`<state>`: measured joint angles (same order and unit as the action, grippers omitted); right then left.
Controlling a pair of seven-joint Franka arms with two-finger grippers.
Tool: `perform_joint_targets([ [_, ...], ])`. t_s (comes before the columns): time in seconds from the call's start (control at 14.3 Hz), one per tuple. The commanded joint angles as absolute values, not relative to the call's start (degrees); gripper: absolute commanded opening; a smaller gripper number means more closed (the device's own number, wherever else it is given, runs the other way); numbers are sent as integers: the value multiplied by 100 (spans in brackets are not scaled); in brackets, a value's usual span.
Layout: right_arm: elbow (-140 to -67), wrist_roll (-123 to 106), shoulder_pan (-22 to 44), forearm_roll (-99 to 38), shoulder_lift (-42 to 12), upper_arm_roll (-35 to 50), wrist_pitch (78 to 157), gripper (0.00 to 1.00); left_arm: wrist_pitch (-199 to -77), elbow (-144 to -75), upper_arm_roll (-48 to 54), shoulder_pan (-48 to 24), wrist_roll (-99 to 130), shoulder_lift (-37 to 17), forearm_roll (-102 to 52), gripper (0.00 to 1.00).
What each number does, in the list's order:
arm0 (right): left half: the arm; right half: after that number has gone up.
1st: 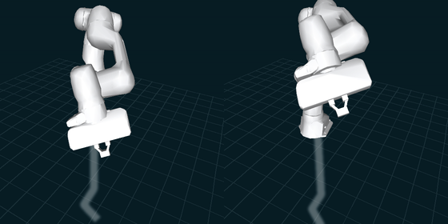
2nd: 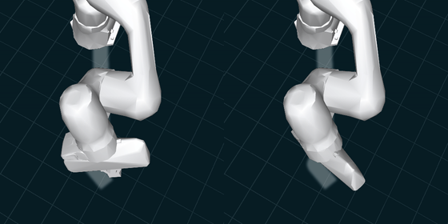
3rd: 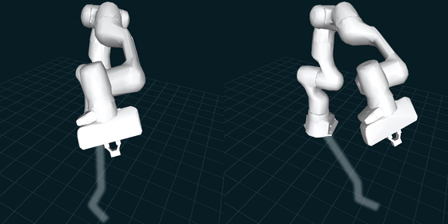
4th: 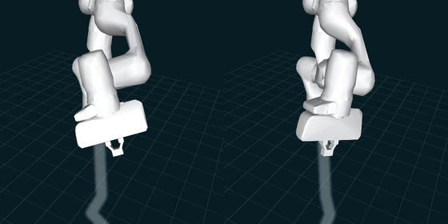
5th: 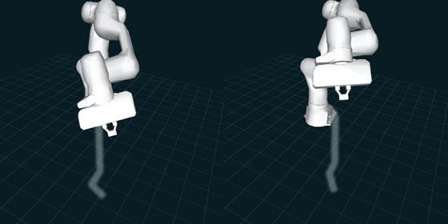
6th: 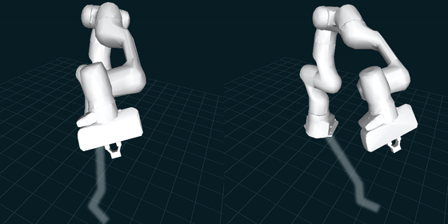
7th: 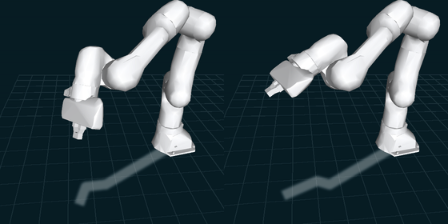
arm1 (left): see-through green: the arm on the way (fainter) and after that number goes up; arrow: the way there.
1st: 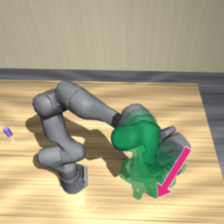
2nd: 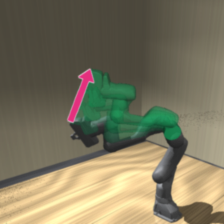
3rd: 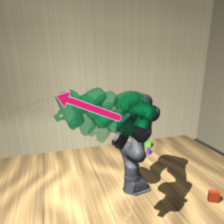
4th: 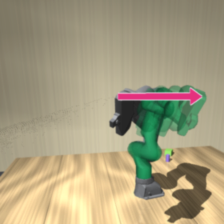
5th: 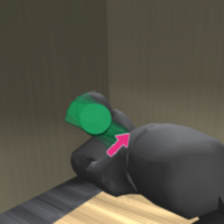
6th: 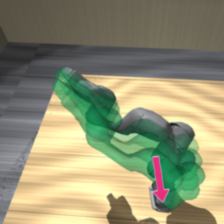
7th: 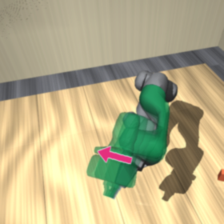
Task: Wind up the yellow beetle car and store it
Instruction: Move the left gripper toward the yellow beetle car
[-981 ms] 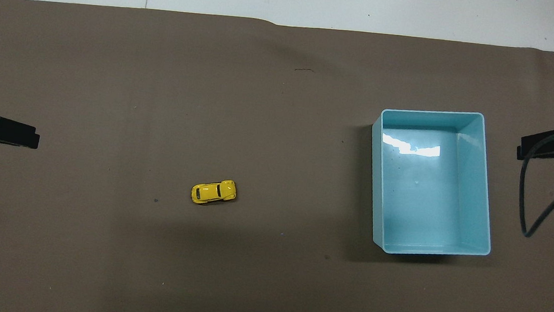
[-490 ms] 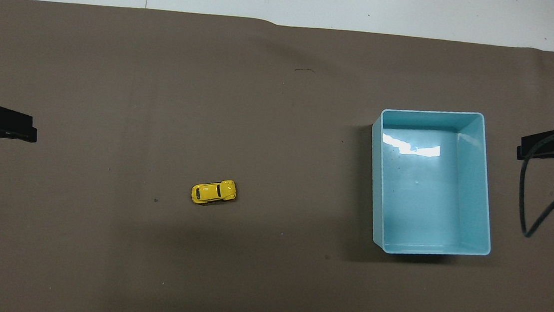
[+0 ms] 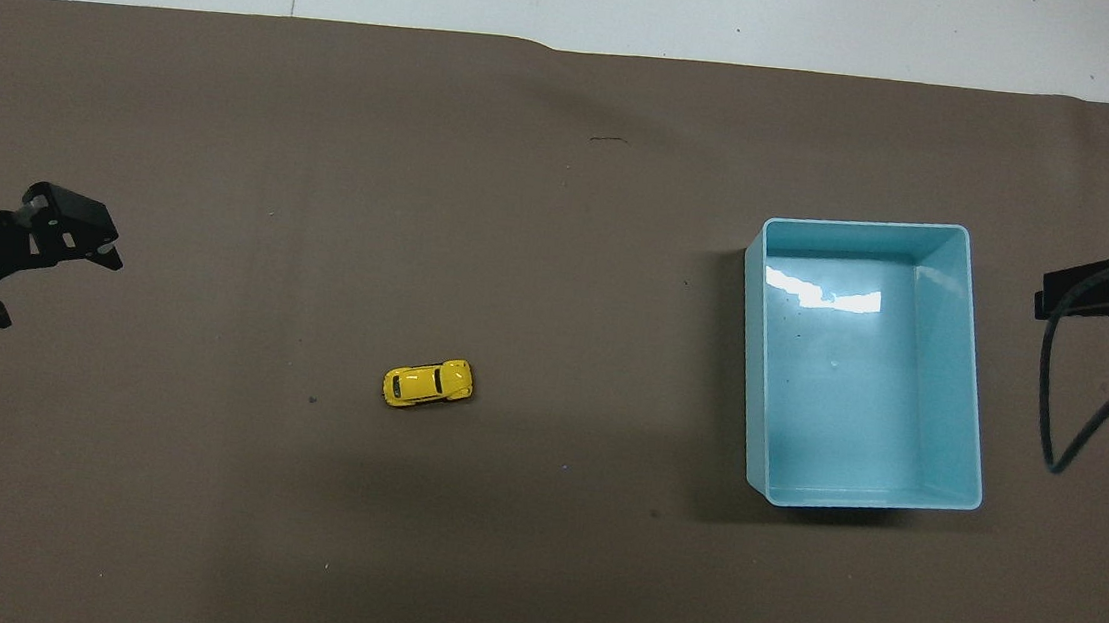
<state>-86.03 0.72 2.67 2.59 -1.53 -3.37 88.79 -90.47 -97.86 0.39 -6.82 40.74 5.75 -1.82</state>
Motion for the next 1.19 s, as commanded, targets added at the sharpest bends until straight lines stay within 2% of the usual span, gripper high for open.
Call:
perform_joint_targets([
  [0.0, -8701, -62, 220, 290, -70, -308, 8886, 100, -9298, -10010, -9, -800, 5165, 580, -430, 100],
  [0.49, -8701, -62, 220, 290, -70, -308, 8886, 100, -10071, -10529, 9, -1142, 7740, 528, -448, 100],
  [1.12, -8701, -62, 220, 290, -70, -308, 8886, 100, -10335, -10661, 9, -1344, 9656, 431, -448, 100],
])
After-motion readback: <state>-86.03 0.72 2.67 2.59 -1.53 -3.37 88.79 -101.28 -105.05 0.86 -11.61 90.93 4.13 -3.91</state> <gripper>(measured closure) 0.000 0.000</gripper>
